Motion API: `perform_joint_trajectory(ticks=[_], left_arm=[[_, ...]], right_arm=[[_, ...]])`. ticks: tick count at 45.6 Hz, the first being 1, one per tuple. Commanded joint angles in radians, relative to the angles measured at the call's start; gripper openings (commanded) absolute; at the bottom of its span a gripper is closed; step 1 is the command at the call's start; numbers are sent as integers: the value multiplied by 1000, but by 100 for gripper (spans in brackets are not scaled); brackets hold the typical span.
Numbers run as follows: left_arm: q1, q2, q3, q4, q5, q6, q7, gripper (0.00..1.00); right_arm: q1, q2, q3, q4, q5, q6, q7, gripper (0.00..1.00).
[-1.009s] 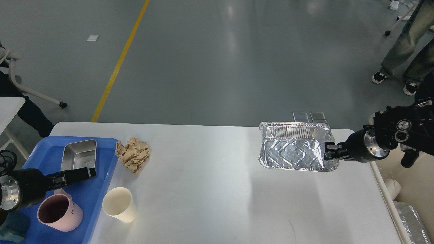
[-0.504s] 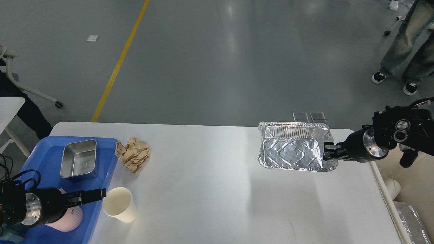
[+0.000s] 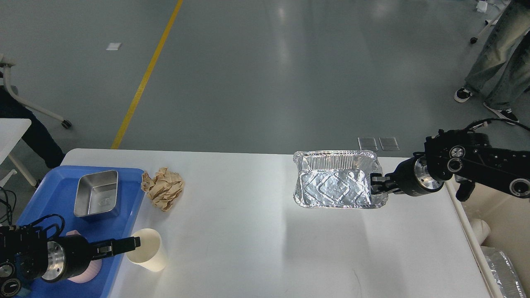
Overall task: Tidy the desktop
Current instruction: 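Grasp the white paper cup with the left gripper and lift it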
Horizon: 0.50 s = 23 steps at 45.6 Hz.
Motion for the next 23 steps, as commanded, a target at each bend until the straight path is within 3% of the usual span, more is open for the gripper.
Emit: perform_joint_trajectory(ticks=[1,10,16,23], left_arm=[[-2,-19,17,13,7,0,3,84],[-55,-53,117,50,18,3,8,59],[-75,-65,151,62,18,4,-1,25],[-89,-72,155,68,18,6,-32,6]], right_arm=[[0,6,3,-3,2,-1,1,0],[0,3,8,-3,2,-2,1,0],[-1,3,19,-3,3,-2,1,0],[-1,3,19,-3,3,-2,1,0]])
